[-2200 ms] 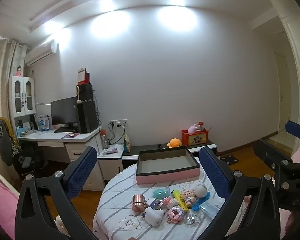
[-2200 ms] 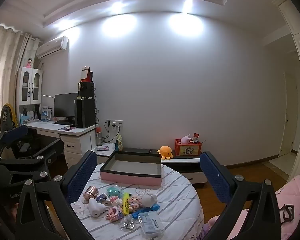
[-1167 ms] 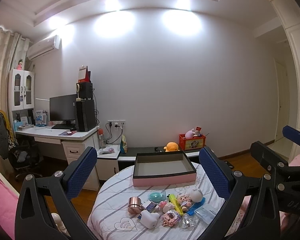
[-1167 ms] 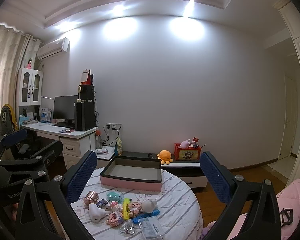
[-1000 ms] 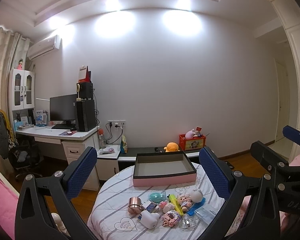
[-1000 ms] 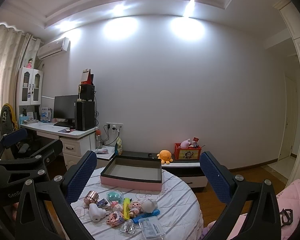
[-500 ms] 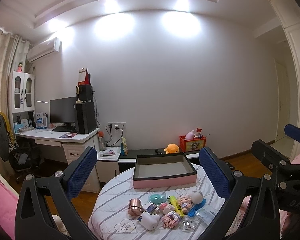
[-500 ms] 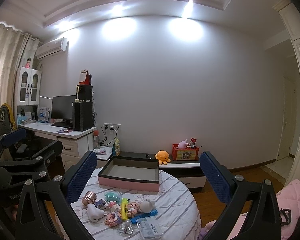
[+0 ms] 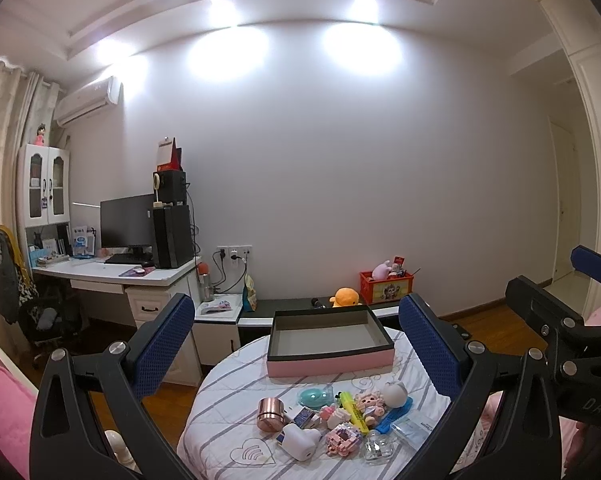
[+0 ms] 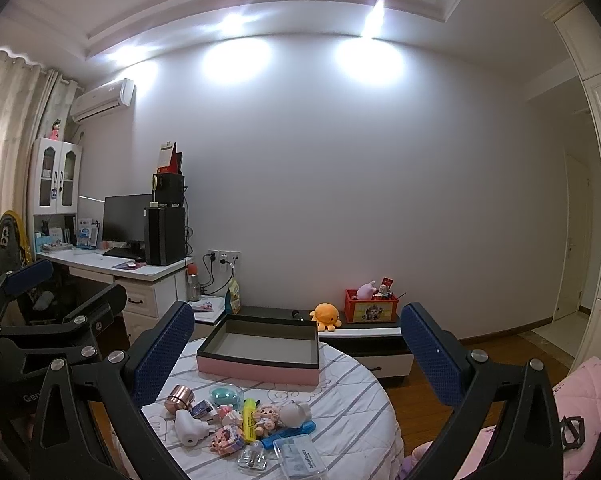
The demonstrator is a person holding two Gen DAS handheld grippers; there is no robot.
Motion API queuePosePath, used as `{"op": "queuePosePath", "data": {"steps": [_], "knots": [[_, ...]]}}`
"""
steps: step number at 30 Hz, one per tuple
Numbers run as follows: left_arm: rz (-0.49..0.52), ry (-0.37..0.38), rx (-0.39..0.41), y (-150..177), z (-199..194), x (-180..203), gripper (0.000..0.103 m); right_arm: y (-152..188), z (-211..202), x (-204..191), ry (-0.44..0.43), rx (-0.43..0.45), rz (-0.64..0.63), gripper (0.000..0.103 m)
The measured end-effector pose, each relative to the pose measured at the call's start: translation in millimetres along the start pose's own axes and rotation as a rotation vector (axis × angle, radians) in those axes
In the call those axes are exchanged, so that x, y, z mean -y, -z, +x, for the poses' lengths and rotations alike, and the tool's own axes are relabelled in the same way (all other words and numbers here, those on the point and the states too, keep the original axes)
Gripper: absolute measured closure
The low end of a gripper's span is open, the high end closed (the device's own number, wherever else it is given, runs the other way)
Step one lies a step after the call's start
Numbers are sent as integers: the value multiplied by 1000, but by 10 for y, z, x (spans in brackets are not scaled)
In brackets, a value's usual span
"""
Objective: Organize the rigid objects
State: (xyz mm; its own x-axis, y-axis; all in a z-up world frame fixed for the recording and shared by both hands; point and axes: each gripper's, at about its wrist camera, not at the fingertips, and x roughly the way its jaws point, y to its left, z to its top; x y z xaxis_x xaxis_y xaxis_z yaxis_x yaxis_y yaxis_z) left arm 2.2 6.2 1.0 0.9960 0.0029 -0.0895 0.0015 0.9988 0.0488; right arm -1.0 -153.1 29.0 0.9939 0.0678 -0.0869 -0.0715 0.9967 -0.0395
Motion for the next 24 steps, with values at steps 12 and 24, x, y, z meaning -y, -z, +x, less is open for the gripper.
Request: {"op": "queuePosePath", "data": {"steps": [12, 24], "knots": [[2, -1, 1, -7, 0, 1, 0, -11, 5, 4, -4, -3, -1, 0], [2, -2, -2, -9, -14, -16, 0, -8, 5, -16, -5, -7, -4, 0]]}}
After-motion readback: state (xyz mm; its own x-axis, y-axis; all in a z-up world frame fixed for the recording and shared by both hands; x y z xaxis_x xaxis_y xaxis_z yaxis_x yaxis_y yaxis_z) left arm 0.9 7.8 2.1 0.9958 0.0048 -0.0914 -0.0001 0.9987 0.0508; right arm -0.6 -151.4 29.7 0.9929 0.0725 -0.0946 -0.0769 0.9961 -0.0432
